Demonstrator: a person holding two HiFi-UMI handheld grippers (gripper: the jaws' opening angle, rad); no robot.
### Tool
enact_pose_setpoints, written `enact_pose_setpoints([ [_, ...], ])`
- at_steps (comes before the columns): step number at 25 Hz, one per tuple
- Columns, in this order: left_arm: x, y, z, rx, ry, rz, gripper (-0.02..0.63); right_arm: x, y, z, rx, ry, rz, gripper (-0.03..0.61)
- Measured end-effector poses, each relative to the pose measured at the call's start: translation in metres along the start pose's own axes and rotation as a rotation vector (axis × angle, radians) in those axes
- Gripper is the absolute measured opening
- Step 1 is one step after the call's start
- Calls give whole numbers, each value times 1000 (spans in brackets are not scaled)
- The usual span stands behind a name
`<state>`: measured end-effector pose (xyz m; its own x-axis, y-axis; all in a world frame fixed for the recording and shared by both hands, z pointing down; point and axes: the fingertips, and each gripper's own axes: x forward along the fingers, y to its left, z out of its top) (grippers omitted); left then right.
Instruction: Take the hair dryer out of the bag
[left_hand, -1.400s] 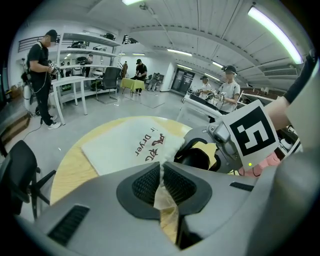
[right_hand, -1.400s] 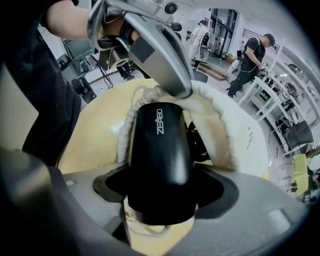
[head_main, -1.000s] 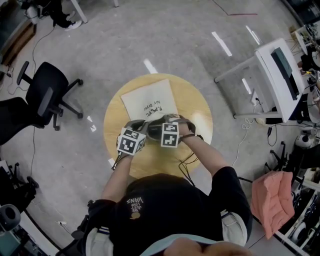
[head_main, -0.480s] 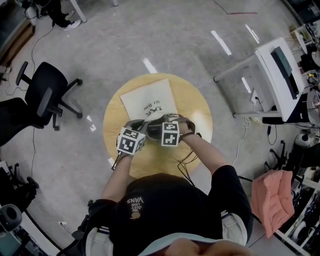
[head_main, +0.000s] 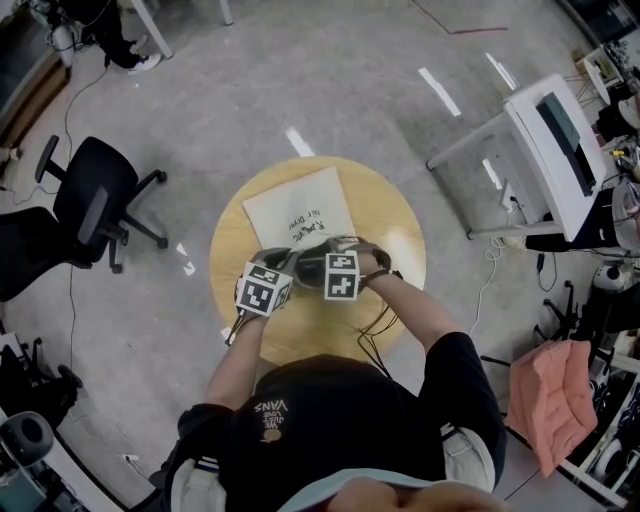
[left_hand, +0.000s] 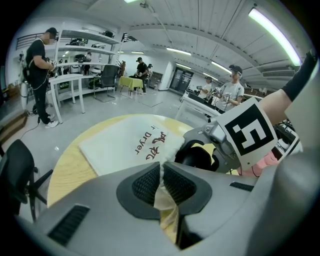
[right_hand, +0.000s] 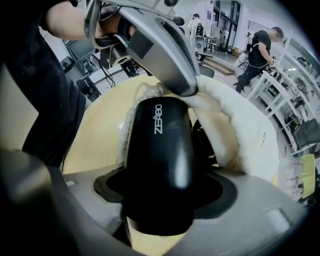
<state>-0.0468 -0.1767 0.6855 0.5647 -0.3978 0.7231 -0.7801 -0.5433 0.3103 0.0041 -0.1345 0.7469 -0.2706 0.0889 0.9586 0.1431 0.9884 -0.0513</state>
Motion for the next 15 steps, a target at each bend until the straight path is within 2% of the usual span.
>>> enact_pose_setpoints([
  [15, -5, -2, 0, 97, 22, -18, 35, -25, 20, 17, 129, -94, 90, 351],
])
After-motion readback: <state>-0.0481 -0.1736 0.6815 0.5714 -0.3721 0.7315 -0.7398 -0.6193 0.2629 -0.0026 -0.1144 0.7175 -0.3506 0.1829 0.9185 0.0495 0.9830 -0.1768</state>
